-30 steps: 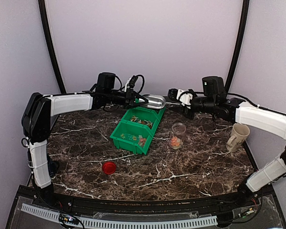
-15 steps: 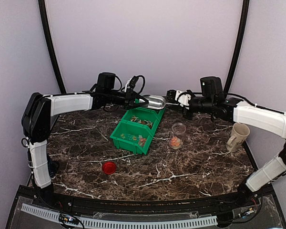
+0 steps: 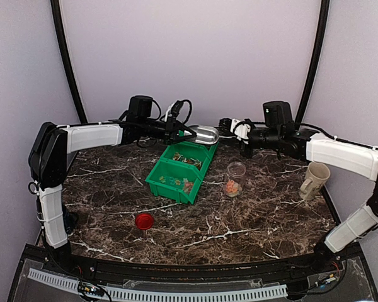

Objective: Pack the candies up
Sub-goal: Pass from the left arm to the right

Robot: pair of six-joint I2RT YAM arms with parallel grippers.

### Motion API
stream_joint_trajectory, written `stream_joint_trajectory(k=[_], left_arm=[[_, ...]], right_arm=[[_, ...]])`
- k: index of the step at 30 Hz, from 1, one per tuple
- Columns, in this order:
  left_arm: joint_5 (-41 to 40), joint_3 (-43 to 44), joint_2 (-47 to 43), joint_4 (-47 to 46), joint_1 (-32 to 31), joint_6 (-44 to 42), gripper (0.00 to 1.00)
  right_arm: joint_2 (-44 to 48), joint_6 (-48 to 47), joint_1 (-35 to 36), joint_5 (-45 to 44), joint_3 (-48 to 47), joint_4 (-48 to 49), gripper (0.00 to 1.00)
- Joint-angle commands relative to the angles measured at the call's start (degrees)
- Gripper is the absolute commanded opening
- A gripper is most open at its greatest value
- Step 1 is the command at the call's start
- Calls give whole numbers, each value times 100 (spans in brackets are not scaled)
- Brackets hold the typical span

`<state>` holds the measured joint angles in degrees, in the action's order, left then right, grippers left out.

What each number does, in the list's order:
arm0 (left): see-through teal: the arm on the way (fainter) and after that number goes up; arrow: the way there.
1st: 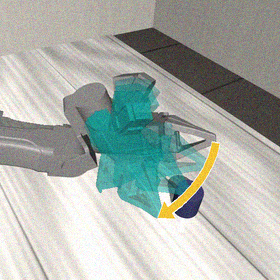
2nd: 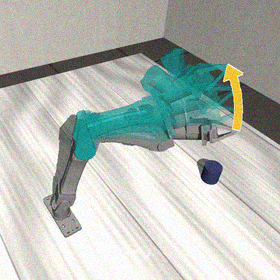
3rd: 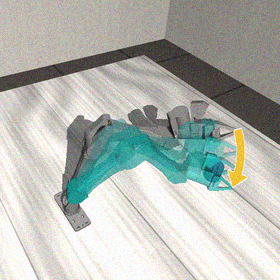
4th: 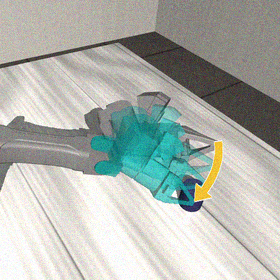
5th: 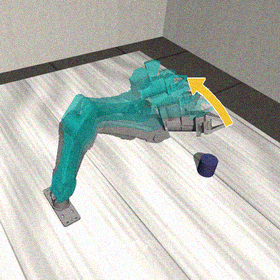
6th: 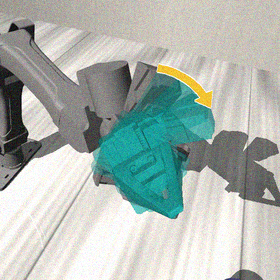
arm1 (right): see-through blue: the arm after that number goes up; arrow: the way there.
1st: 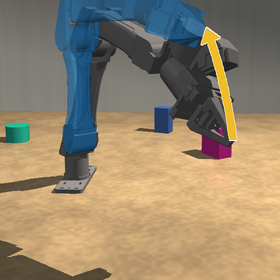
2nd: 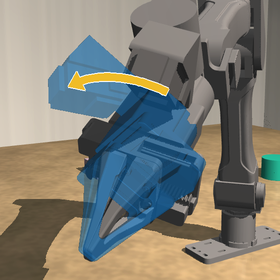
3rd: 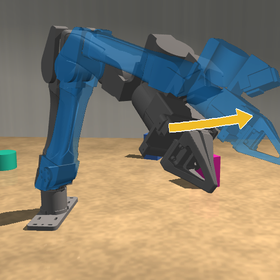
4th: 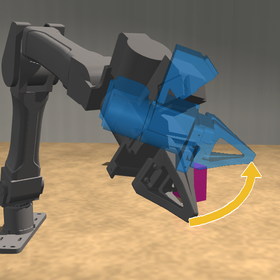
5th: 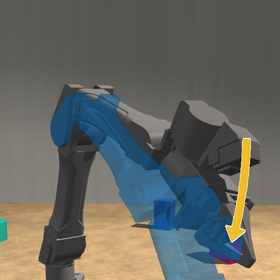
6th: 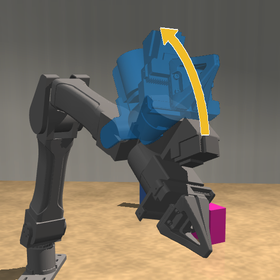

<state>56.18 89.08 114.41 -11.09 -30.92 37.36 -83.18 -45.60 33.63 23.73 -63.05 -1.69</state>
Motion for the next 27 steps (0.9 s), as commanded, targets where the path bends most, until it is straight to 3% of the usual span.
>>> stream_joint_trajectory(k=[1, 6, 9, 18, 22, 27], left_arm=[[135, 31, -193, -176, -20, 49, 0], [124, 8, -173, -174, -24, 53, 0], [93, -2, -174, -143, -24, 37, 0], [-216, 7, -278, 188, 232, -186, 47], [-661, 137, -428, 809, 513, -674, 60], [-1726, 530, -427, 1962, 725, -1486, 67]], right_arm=[[-93, 99, 42, 132, -216, 224, 14], [-95, 150, 68, 118, -217, 325, 0], [-32, 199, 75, 145, -170, 413, 0], [-167, 243, 60, -258, -687, -245, 0], [-355, 426, 51, -508, -1059, -618, 0], [-758, 683, 43, -760, -1885, -1455, 0]])
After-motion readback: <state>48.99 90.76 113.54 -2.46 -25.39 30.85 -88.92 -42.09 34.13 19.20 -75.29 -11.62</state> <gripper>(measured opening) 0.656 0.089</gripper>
